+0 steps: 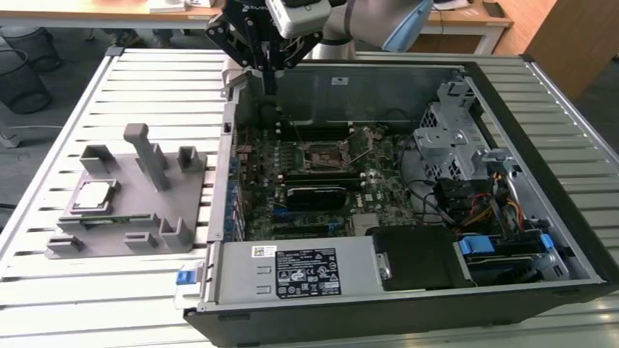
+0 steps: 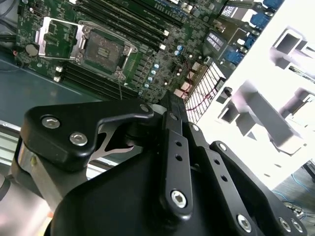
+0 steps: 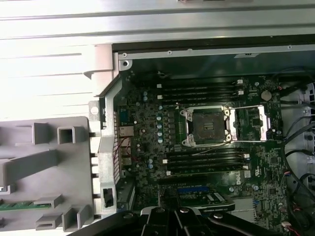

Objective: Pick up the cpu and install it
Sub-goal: 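Reach for the cpu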

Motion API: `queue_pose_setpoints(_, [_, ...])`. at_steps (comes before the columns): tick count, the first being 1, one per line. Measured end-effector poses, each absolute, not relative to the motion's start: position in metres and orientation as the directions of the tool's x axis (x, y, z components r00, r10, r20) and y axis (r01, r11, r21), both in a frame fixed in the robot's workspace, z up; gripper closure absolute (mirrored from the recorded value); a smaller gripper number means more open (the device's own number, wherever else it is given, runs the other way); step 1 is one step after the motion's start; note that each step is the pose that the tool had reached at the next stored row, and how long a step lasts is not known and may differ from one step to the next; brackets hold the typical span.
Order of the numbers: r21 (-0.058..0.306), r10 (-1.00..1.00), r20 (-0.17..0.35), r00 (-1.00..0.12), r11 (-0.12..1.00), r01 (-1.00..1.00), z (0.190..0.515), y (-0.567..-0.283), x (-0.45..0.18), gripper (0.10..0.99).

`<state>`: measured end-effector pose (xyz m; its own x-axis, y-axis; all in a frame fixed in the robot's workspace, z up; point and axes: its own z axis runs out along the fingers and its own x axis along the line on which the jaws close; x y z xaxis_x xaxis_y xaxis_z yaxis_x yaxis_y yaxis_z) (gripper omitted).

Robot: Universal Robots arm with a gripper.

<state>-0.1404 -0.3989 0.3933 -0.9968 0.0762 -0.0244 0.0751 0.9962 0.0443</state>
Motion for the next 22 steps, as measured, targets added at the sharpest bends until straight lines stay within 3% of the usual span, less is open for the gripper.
queue_pose_setpoints(22, [0.044, 0.076, -0.024, -0.997, 0.996, 0.075, 0.393, -0.399, -0.153, 0.980])
